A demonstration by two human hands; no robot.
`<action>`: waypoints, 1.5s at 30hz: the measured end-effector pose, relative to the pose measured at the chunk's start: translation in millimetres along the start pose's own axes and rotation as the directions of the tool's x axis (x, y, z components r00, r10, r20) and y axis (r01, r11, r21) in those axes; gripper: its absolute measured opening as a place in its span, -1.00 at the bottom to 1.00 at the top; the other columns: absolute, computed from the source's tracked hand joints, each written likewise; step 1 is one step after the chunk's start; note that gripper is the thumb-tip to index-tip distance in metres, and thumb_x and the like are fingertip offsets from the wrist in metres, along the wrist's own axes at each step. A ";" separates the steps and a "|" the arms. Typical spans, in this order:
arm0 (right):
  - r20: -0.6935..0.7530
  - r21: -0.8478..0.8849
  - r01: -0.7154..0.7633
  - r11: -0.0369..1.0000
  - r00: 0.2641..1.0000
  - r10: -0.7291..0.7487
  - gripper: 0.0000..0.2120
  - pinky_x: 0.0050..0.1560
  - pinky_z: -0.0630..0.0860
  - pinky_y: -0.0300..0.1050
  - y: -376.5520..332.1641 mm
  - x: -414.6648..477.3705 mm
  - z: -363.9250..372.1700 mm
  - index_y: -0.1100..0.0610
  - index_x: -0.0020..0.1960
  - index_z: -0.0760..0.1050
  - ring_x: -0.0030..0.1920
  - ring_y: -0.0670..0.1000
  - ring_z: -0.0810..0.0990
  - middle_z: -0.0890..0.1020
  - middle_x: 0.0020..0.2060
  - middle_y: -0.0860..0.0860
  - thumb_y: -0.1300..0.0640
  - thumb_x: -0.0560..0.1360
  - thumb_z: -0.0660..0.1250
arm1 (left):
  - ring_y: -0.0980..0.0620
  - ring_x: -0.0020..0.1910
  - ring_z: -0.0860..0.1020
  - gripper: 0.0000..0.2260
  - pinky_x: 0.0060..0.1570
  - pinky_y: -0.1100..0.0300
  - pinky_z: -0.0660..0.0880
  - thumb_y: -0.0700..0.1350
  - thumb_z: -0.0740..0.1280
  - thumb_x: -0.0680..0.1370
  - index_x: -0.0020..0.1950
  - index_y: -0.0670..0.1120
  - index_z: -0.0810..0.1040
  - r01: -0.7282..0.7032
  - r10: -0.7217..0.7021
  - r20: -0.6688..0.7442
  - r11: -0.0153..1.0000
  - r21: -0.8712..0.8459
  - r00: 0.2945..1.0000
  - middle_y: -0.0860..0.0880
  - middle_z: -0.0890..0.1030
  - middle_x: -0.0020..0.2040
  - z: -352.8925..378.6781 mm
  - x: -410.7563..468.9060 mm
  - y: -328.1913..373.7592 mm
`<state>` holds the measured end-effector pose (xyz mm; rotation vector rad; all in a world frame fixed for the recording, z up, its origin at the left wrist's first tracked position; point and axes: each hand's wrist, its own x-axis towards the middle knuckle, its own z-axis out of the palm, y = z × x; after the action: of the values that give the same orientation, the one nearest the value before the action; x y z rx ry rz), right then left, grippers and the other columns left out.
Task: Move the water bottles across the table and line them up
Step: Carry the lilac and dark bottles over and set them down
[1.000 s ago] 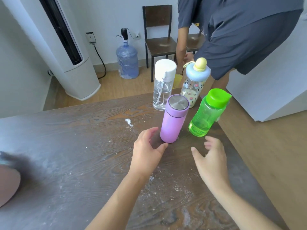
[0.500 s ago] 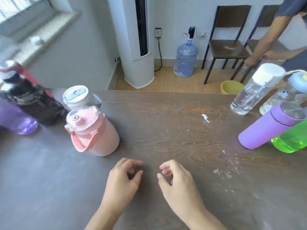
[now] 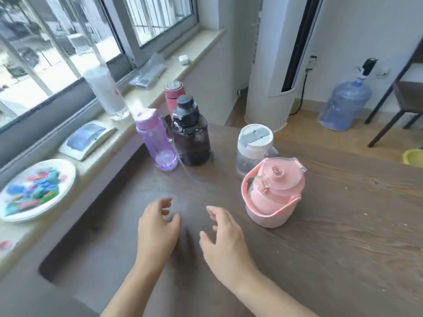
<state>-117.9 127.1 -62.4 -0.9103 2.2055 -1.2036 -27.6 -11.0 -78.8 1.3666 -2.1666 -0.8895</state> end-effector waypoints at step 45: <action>-0.137 0.041 -0.067 0.997 0.988 0.072 -0.16 0.13 0.56 -0.15 -27.7 18.2 -5.3 -0.05 0.25 0.39 0.21 -0.09 0.60 0.63 0.15 -0.14 -0.26 0.10 0.65 | 0.46 -0.16 0.61 -0.63 -0.20 0.61 0.42 -0.15 0.69 0.31 0.03 0.02 0.66 0.120 -0.122 -0.010 0.985 -0.124 0.992 0.20 0.72 -0.16 -66.9 -39.0 -3.4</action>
<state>-124.6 105.7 -37.5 -0.7487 2.2955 -1.3047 34.5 3.9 -34.8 1.4513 -1.9970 -1.0347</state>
